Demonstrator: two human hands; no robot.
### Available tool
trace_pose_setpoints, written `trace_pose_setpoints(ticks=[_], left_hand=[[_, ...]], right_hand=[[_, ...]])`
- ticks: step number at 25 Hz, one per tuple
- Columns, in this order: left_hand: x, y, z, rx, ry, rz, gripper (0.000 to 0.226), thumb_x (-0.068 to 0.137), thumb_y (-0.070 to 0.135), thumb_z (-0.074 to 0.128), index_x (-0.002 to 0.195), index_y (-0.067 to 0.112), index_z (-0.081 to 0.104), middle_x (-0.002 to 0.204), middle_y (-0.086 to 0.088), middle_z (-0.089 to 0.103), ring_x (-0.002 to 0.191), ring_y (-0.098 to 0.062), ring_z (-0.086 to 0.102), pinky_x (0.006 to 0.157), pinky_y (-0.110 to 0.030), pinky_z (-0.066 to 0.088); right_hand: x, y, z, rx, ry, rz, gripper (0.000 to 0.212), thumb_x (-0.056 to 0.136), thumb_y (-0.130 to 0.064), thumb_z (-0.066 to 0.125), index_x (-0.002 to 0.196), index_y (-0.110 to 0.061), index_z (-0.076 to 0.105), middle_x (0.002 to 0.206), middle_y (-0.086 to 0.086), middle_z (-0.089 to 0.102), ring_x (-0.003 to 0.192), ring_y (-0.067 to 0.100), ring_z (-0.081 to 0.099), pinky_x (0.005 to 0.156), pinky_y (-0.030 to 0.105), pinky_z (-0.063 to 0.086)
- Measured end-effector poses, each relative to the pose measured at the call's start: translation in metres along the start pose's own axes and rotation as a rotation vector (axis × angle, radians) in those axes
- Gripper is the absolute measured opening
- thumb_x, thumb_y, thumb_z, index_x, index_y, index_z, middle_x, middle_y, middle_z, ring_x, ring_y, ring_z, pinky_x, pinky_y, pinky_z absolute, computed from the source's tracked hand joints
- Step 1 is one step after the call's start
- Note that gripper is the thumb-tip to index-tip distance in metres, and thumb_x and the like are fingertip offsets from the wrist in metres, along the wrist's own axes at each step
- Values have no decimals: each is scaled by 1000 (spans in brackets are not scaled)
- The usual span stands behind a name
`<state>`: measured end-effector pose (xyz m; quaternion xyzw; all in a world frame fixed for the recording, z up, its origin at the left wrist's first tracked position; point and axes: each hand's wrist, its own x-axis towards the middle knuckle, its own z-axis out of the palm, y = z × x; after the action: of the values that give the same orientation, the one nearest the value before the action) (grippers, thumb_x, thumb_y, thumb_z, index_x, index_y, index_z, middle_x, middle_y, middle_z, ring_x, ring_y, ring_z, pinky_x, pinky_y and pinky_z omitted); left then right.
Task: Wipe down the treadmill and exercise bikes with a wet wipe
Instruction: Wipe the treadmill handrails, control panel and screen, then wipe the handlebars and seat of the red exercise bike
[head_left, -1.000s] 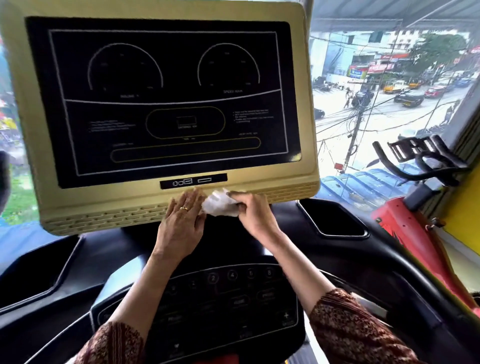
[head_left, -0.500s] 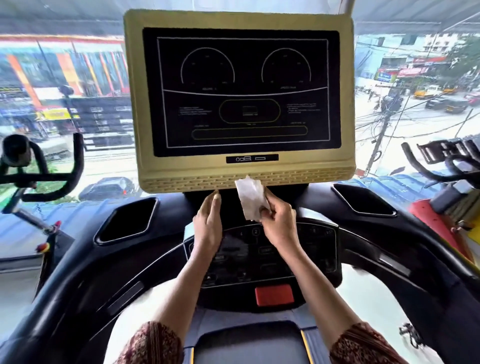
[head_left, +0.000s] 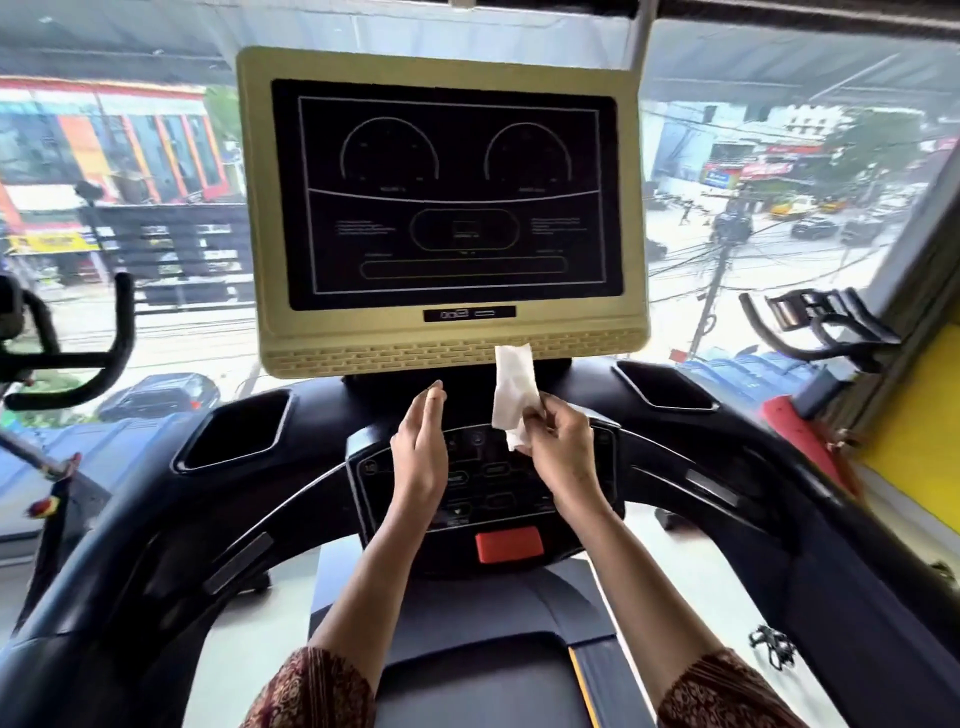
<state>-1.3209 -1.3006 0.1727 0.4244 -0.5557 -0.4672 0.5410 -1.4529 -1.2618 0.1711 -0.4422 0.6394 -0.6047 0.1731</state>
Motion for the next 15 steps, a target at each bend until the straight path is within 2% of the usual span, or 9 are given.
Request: trace_pose_setpoints(ticks=[2,3,5,8,9,10,12,14,15], left_hand=[[-11,2,24,-45,-34,-3,41,100,38,38,130,16,56,126,-3,60,122,-12,50,99,-23,31],[-21,6,41,-64,-70,-6,42,100,40,38,129,16,56,126,-3,60,122,-11,51,99,-23,31],[-47,12,82,-109,-171,-38,39,101,37,38,127,17,57,125,-1,60,120,-9,51,98,-20,30],[-101,22,148,-182,-348,-85,37,101,32,38,128,15,56,122,1,60,118,-8,51,95,-16,31],[-118,23,168,-202,-406,-89,36,101,31,38,128,15,56,121,2,59,117,-7,51,95,-16,32],[-134,22,187,-219,-461,-85,34,101,29,38,126,16,56,120,2,59,116,-8,52,97,-18,33],[-172,21,232,-263,-585,-97,25,101,24,39,118,22,58,118,2,59,116,-13,53,105,-28,35],[-211,22,278,-309,-729,-141,20,100,24,44,112,24,59,117,-1,61,118,-19,54,109,-37,35],[-232,26,298,-320,-812,-156,19,98,25,46,111,24,59,116,-2,62,118,-21,55,109,-37,36]], right_hand=[[-8,1,-30,-51,37,1,19,90,-5,55,72,-6,61,60,-3,51,61,15,49,59,39,52],[-14,4,-52,-68,69,-4,19,90,-5,55,72,-2,60,60,-1,49,60,14,45,56,31,43],[-25,12,-104,-90,169,5,21,87,-3,55,67,0,56,58,2,43,59,12,37,54,29,31],[-54,21,-191,-145,376,49,21,82,-10,54,61,-9,53,57,7,44,59,13,39,53,31,32],[-66,22,-217,-157,445,64,17,82,-8,56,65,-12,59,60,9,50,62,13,44,55,33,36],[-80,23,-242,-171,516,81,11,83,-3,58,76,-7,67,67,9,58,68,14,49,59,34,39],[-114,21,-296,-219,679,134,19,84,5,58,100,2,68,86,5,63,80,13,54,66,25,40],[-149,21,-346,-279,817,177,27,84,7,56,109,3,66,92,2,61,85,14,54,64,16,36],[-167,22,-368,-324,882,195,26,84,6,56,108,2,66,91,3,63,84,16,56,62,15,35]])
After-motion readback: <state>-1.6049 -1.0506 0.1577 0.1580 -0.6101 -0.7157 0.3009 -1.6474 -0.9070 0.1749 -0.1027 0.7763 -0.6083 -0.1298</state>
